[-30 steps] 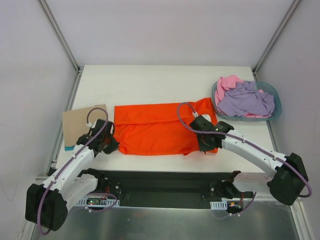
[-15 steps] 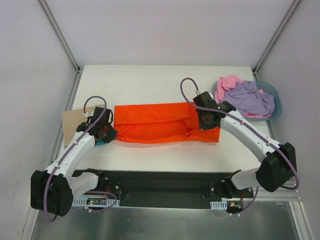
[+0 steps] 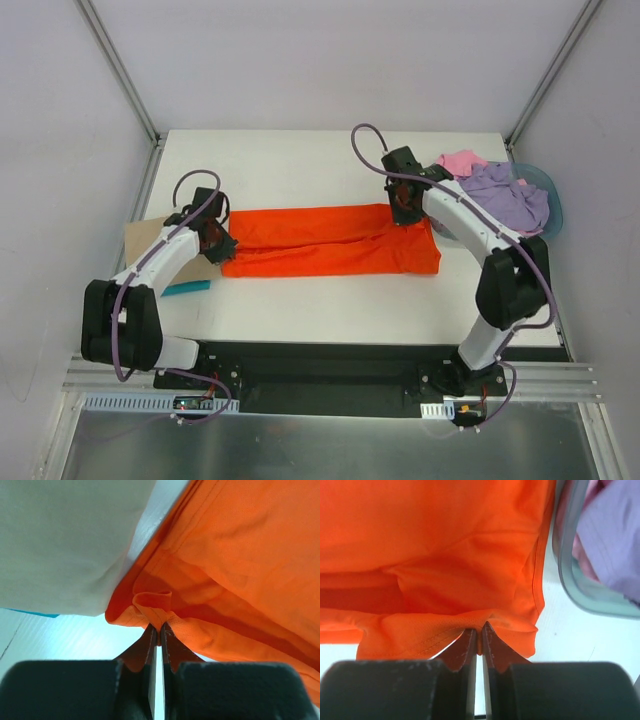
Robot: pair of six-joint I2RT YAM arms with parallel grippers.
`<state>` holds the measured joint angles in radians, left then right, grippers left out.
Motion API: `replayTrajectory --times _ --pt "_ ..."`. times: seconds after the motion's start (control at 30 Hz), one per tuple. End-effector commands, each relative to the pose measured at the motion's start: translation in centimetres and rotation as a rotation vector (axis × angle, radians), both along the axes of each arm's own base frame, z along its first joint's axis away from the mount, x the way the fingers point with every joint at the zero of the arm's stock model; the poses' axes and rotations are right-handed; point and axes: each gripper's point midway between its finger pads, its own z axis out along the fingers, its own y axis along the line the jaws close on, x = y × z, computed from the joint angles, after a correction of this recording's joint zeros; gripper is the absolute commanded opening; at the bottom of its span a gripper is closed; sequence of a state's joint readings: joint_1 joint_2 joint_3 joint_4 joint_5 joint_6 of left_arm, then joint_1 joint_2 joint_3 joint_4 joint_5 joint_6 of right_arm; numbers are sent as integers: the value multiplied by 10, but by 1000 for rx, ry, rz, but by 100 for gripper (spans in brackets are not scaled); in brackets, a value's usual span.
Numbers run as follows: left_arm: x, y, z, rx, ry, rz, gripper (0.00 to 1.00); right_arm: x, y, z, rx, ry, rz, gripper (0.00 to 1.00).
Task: Fold and stack the t-shirts
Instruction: Fold the tshirt
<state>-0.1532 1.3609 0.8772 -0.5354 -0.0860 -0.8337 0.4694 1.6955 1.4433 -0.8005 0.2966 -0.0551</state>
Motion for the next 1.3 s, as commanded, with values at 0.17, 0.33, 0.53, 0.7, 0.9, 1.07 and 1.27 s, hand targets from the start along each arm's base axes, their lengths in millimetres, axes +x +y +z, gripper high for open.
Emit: replayTrajectory --times 0.17,0.33,0.53,0.7,0.9,1.07,1.27 --pt "24 10 -2 22 17 1 14 73 13 -5 31 -6 114 14" --pt "38 3 15 -3 -31 -60 55 79 14 -10 13 32 113 54" --pt "44 -12 56 -63 -156 -129 99 56 26 14 136 -4 115 87" --pt "48 -35 70 -122 -210 -219 99 9 51 8 307 56 147 100" --pt "66 -70 53 -181 -172 -331 99 -26 84 -18 525 156 87 97" --pt "79 -86 28 -214 -110 -363 99 -18 96 -53 580 255 -55 97" --pt "62 -91 -10 -214 -20 -353 99 22 91 -78 591 267 -184 97"
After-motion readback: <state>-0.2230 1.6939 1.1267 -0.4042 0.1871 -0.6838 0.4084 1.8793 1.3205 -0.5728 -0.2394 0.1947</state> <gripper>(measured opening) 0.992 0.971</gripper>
